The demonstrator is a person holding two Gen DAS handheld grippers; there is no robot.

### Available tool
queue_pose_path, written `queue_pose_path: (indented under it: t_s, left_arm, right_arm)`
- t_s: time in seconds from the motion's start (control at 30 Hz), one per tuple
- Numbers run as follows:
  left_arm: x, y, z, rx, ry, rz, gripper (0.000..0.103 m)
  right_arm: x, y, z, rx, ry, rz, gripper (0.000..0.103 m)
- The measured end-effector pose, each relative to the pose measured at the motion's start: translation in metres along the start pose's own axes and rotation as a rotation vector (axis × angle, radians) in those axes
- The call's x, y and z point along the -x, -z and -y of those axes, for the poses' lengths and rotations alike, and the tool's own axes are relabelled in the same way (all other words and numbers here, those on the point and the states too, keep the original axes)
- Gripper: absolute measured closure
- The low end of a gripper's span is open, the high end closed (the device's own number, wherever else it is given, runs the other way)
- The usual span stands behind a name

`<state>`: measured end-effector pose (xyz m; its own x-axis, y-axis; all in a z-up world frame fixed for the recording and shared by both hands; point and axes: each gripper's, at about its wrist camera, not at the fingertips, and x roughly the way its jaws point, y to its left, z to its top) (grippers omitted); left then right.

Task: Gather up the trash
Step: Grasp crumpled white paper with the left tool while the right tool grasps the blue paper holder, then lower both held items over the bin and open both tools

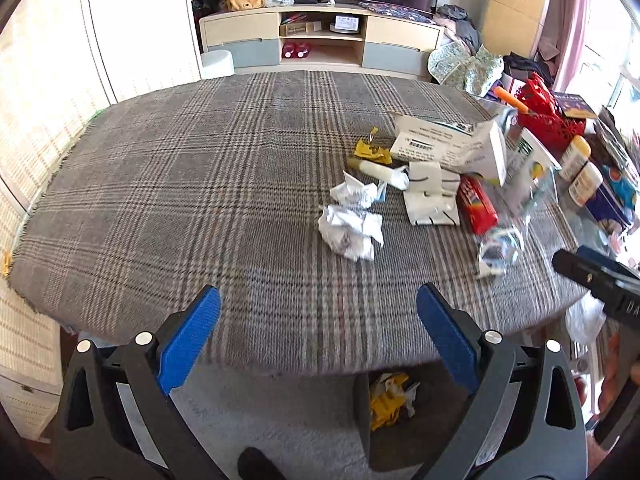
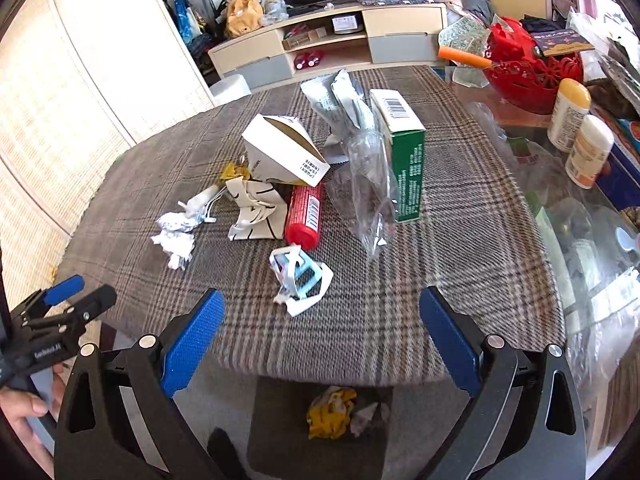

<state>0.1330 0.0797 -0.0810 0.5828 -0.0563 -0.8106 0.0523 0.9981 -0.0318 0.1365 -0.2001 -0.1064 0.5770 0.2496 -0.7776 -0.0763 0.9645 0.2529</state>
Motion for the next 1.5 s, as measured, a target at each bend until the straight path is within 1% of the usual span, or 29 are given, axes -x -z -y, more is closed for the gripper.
queue_pose_path:
  t_s: [0.1,0.13,0.23,0.3,0.37,0.47,0.53,0.57,0.6,0.67,0.7,0.77,0.8,0.83,0.9,0.93,1.03,1.17,1.27,1.5]
  left_arm:
    - [-0.024,-0.013,0.002,0.007,0.032,-0.019,0.010]
    - [-0.030,-0.016,0.003,0.005,0.035,-0.025,0.010]
    - [-0.045,-0.026,0.015,-0.035,0.034,-0.026,0.011]
    - [-0.054,-0.031,0.019,-0.050,0.037,-0.027,0.011]
    - [-0.064,-0.035,0.020,-0.047,0.036,-0.035,0.013]
    - [-0.079,-0.036,0.017,-0.029,0.042,-0.056,0.022]
    - [-0.087,-0.037,0.015,-0.024,0.044,-0.070,0.034]
    - [-0.090,-0.037,0.014,-0.020,0.051,-0.071,0.037]
    - [-0.092,-0.038,0.014,-0.015,0.060,-0.071,0.041]
    - [-0.098,-0.039,0.014,-0.009,0.091,-0.082,0.048]
    - [-0.099,-0.039,0.013,-0.007,0.101,-0.086,0.055]
    - [-0.101,-0.038,0.015,-0.014,0.103,-0.088,0.059]
    - [-0.100,-0.037,0.016,-0.021,0.103,-0.087,0.062]
    - [-0.100,-0.036,0.016,-0.030,0.105,-0.085,0.066]
    - [-0.097,-0.034,0.017,-0.037,0.105,-0.079,0.068]
    - [-0.095,-0.032,0.017,-0.043,0.110,-0.076,0.072]
    - [-0.085,-0.027,0.017,-0.062,0.107,-0.064,0.078]
    - [-0.074,-0.020,0.018,-0.090,0.097,-0.062,0.081]
    - [-0.065,-0.012,0.021,-0.108,0.089,-0.056,0.084]
    - [-0.038,0.016,0.025,-0.118,0.105,-0.032,0.087]
  right_arm:
    - [-0.016,-0.001,-0.002,0.019,-0.009,0.003,0.007]
    - [-0.021,-0.001,-0.003,0.030,-0.004,0.004,0.009]
    - [-0.030,-0.003,-0.008,0.068,0.007,0.014,0.010]
    - [-0.038,-0.004,-0.011,0.090,0.012,0.007,0.011]
    - [-0.046,-0.005,-0.011,0.093,0.002,-0.010,0.013]
    - [-0.057,-0.006,-0.012,0.101,-0.011,-0.044,0.020]
    - [-0.063,-0.005,-0.013,0.111,-0.008,-0.054,0.025]
    - [-0.064,-0.006,-0.012,0.109,-0.007,-0.049,0.026]
    - [-0.065,-0.006,-0.012,0.105,-0.008,-0.046,0.028]
    - [-0.068,-0.008,-0.011,0.092,-0.029,-0.047,0.031]
    - [-0.070,-0.009,-0.012,0.083,-0.047,-0.048,0.036]
    - [-0.073,-0.008,-0.014,0.092,-0.046,-0.052,0.046]
    - [-0.075,-0.007,-0.015,0.102,-0.038,-0.056,0.057]
    - [-0.076,-0.007,-0.016,0.107,-0.033,-0.058,0.065]
    - [-0.073,-0.005,-0.017,0.108,-0.035,-0.058,0.071]
    - [-0.071,-0.004,-0.018,0.112,-0.038,-0.061,0.072]
    - [-0.061,0.002,-0.020,0.132,-0.040,-0.064,0.073]
    - [-0.048,0.009,-0.016,0.140,-0.064,-0.074,0.074]
    - [-0.036,0.015,-0.012,0.146,-0.076,-0.066,0.074]
    - [-0.014,0.030,-0.006,0.122,-0.095,-0.045,0.074]
